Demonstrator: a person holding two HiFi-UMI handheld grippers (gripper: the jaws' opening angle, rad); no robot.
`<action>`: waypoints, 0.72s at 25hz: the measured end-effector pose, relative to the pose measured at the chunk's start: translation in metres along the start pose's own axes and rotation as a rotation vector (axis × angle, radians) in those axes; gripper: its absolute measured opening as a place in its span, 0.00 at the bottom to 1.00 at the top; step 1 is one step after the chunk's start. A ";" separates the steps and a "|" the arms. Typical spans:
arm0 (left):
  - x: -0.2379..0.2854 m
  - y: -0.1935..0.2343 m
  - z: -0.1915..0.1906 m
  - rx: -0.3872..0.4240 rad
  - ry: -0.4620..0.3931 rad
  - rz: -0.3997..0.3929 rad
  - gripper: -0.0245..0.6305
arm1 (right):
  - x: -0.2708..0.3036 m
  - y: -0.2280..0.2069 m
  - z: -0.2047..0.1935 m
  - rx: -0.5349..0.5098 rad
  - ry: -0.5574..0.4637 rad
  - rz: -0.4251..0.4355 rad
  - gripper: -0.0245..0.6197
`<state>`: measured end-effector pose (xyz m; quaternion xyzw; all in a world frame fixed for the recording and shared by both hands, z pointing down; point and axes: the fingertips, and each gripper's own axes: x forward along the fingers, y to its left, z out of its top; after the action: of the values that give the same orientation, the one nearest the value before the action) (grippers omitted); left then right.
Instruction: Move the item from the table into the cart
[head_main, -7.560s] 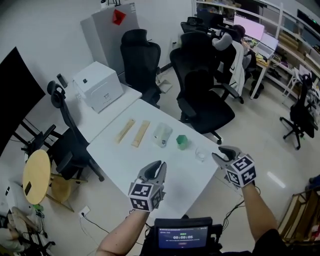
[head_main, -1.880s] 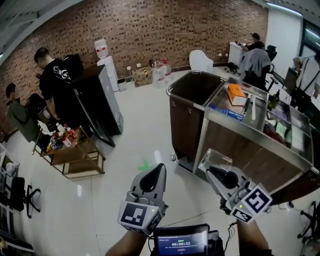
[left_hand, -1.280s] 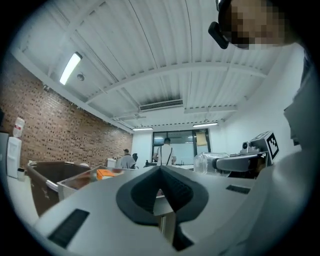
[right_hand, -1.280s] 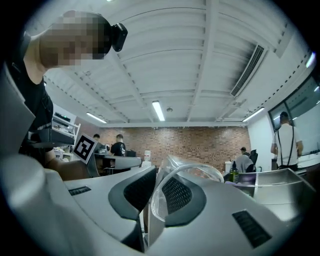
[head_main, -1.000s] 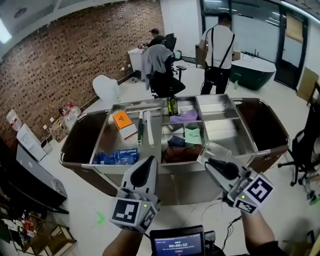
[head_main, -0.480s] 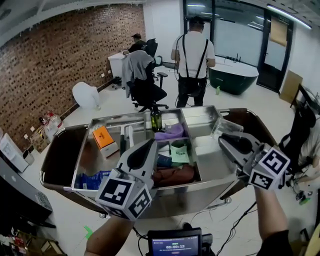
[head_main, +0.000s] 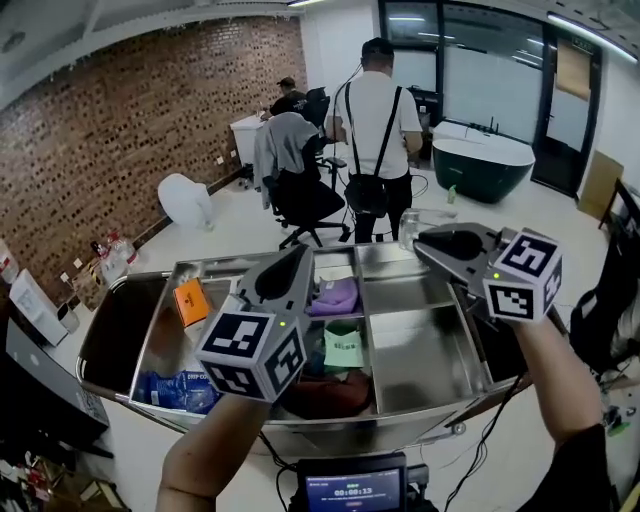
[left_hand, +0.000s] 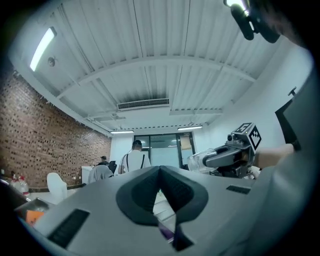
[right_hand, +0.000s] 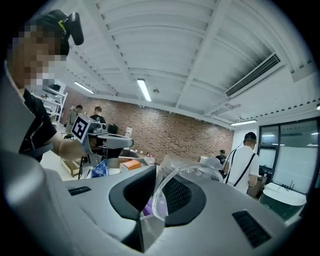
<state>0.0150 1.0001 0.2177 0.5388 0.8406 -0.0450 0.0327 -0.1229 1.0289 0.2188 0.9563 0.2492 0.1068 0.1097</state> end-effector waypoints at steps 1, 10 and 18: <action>0.011 0.004 -0.003 -0.028 0.014 0.006 0.04 | 0.006 -0.012 -0.002 -0.006 0.020 0.006 0.08; 0.088 0.057 -0.062 -0.042 0.208 0.013 0.04 | 0.092 -0.083 -0.051 -0.071 0.289 0.058 0.08; 0.133 0.100 -0.118 -0.141 0.344 0.019 0.04 | 0.171 -0.116 -0.123 -0.121 0.559 0.184 0.08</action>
<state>0.0496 1.1751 0.3167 0.5427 0.8298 0.1070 -0.0733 -0.0615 1.2319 0.3307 0.9001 0.1752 0.3900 0.0836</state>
